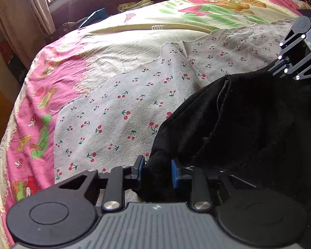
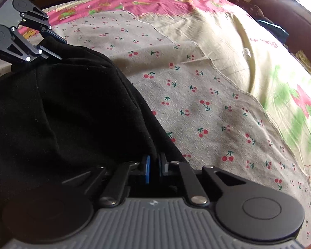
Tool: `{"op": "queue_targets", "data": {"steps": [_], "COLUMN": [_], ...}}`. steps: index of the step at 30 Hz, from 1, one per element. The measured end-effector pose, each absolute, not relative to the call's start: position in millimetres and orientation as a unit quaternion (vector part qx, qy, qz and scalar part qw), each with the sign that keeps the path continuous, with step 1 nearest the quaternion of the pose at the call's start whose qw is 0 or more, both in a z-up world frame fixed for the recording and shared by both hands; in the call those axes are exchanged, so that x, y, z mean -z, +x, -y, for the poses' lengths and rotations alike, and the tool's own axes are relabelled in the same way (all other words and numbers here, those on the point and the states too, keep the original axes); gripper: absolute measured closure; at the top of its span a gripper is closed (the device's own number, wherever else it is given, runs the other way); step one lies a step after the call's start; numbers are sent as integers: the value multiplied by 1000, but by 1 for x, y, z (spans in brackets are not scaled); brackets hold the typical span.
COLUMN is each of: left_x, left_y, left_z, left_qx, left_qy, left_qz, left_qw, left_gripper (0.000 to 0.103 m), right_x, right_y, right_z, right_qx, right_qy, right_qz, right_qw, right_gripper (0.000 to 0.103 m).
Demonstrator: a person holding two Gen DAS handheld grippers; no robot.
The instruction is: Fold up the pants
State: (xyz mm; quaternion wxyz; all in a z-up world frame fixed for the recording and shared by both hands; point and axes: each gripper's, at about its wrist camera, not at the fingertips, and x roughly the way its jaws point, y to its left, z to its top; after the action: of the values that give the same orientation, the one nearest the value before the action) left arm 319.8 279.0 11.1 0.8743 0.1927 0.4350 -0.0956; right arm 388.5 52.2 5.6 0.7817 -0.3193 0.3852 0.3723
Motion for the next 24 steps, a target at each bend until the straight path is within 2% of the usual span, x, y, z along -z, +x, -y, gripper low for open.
{"op": "queue_targets", "data": {"steps": [1,3,7,12,15,18,21,24], "left_x": [-14,-23,-59,-103,-94,-61,-41,-37], "left_y": [314,302,255,130,68,31,9,-5], "left_z": [-274,-264,-255,-239,-239,-245,-246,-241], "left_qx": [89,80,75,97,90,69,49,50], "left_qy": [204,226,218,207,189,176,170,187], "left_qz": [-427,-409,-358,-300,-309,-340,-342,-330], "left_qw": [876,881,904,926,928,921,923,924], "left_gripper": [73,76,77,77,77,77,76,69], "right_x": [-8,-24,-80,-122,-106,-57,-19,-6], "right_y": [381,361,291,159,90,50,21,13], "right_z": [-50,-41,-14,18,17,7,-11,-21], "right_qx": [-368,-363,-361,-356,-356,-360,-349,-325], "right_qy": [-320,-309,-282,-297,-305,-284,-325,-364], "right_qz": [-374,-347,-283,-232,-239,-304,-304,-294], "right_qw": [789,808,843,855,850,835,825,822], "right_gripper": [100,100,100,100,100,99,99,95]}}
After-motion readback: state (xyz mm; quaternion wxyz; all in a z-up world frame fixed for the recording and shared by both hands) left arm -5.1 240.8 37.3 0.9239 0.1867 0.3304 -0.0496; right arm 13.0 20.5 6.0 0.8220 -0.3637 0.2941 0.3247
